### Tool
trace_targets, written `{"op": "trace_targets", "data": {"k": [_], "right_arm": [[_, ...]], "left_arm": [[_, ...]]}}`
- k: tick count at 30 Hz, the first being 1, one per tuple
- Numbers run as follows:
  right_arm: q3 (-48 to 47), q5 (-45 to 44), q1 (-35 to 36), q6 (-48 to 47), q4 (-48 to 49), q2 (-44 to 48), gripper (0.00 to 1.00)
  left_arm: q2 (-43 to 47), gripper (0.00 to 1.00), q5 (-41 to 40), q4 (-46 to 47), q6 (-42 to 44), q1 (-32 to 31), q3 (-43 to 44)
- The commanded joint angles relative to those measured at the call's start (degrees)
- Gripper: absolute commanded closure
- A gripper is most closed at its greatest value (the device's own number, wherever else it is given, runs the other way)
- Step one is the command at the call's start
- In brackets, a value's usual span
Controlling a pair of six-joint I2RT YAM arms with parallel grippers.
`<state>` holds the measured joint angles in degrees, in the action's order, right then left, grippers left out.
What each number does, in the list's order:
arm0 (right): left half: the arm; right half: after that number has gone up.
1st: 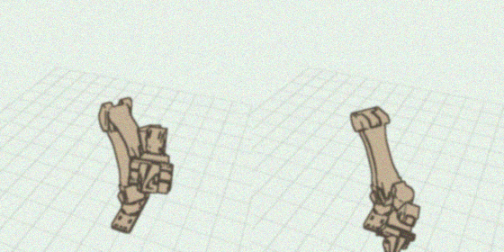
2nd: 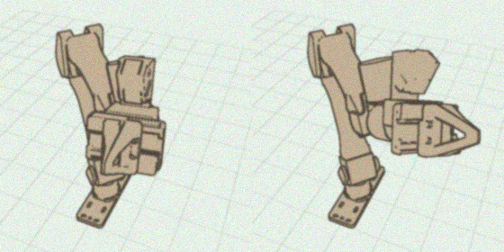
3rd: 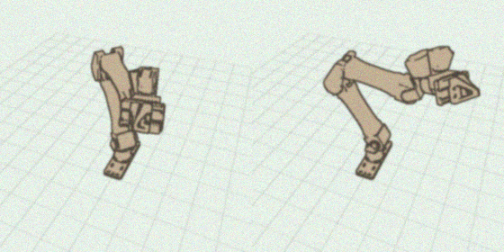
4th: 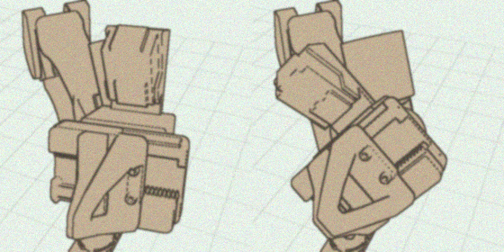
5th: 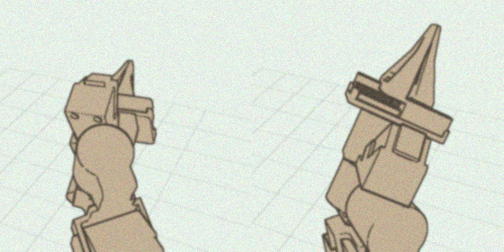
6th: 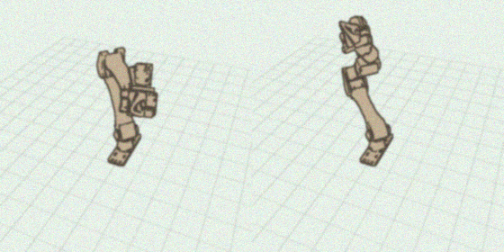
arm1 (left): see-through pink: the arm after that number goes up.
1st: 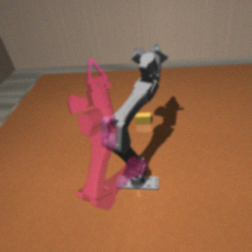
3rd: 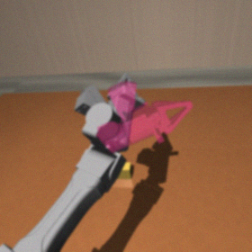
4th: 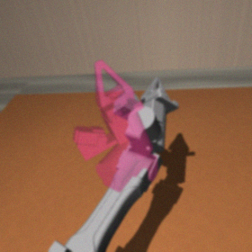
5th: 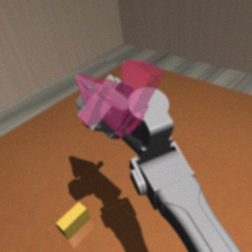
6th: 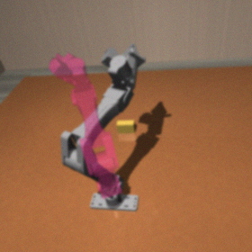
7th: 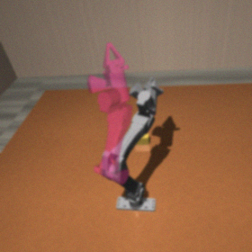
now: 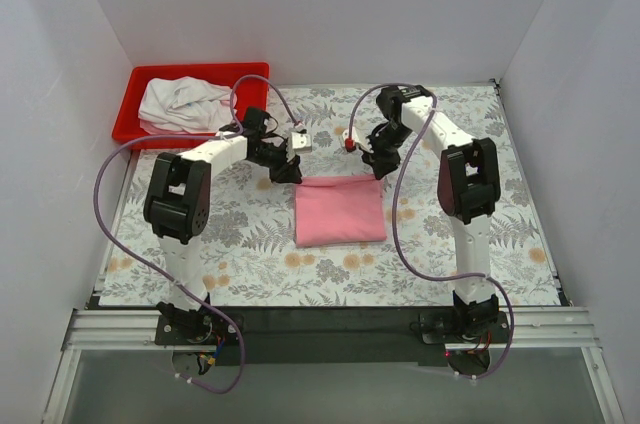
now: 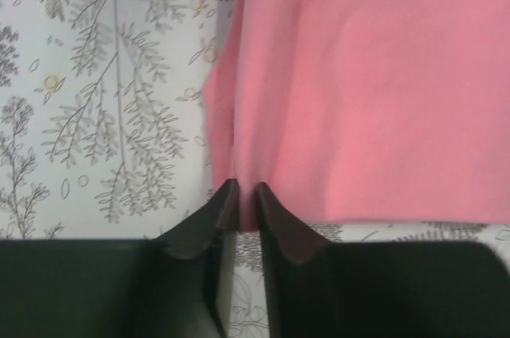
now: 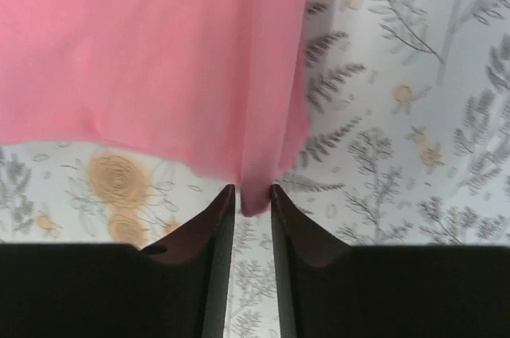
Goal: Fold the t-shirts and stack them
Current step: Fold the tshirt
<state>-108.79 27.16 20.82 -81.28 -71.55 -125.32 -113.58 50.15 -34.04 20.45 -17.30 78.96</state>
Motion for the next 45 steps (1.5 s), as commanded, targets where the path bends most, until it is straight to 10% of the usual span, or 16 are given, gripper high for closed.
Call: {"op": "trace_targets", "data": {"k": [1,8,24,38,45], "right_arm": [[-7.0,-4.3,-2.3,5.5,2.5,-3.0,0.68],[-13.3,0.1,-5.1,25.8,7.3,0.1,0.52],[40.8,33.7,-1.0,75.5,37.4,26.4,0.43],[55.2,37.0,-5.3,78.6,47.7,11.6,0.50],[55.8,39.5,-5.9,70.6,38.9,20.1,0.50]], "left_arm": [[-1.6,0.80,-5.7,4.1,-8.1,1.4,3.9],[6.6,0.59,-11.0,13.0,-30.9,3.1,2.9],[28.7,0.50,5.6,37.9,-90.2,-10.2,-34.3],[6.6,0.52,7.6,48.1,-98.8,-1.5,-40.6],[17.0,0.53,7.9,37.5,-90.2,0.5,-37.9]]}}
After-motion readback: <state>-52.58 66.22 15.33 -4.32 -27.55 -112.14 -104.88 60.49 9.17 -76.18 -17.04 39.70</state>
